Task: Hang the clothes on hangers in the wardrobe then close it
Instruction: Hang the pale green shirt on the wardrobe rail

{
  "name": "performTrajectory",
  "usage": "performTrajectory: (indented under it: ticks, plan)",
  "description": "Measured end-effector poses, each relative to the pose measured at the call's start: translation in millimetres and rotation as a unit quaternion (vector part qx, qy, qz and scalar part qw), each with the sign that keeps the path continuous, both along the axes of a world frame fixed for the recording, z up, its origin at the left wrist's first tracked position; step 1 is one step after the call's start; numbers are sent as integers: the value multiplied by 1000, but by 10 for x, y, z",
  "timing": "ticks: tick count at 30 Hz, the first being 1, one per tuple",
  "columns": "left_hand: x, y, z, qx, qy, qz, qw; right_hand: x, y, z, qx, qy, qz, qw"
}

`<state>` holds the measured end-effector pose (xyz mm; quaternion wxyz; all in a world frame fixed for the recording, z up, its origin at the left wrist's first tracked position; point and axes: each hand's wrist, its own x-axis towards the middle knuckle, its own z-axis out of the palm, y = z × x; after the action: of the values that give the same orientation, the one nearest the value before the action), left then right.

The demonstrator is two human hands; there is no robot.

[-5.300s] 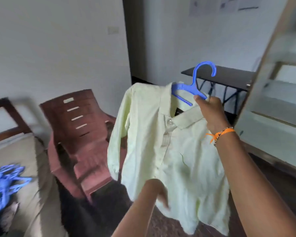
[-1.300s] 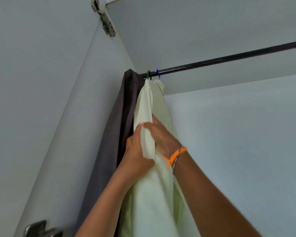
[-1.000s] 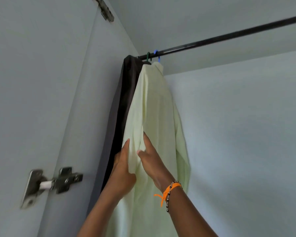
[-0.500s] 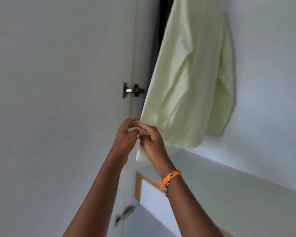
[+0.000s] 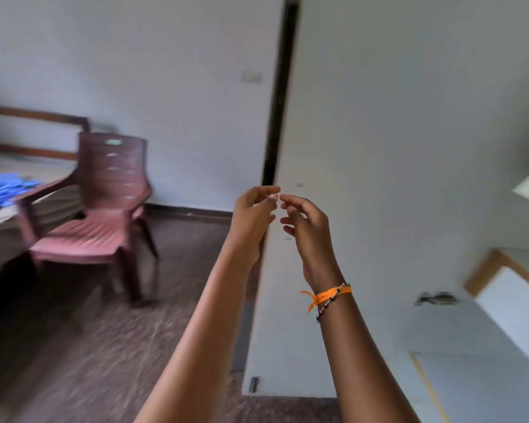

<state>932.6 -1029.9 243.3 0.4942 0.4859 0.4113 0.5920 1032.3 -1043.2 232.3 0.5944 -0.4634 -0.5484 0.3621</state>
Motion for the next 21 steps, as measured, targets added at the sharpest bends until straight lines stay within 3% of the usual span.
performTrajectory:
  ticks: [10,21]
  plan:
    - [-2942,-96,-684,-99,-17,176,979,-3042,353,-603,-60,21,195,979]
    - [-5233,340,-1275,-169,-53,318,931,-5497,1073,-1240,-157,18,356,921]
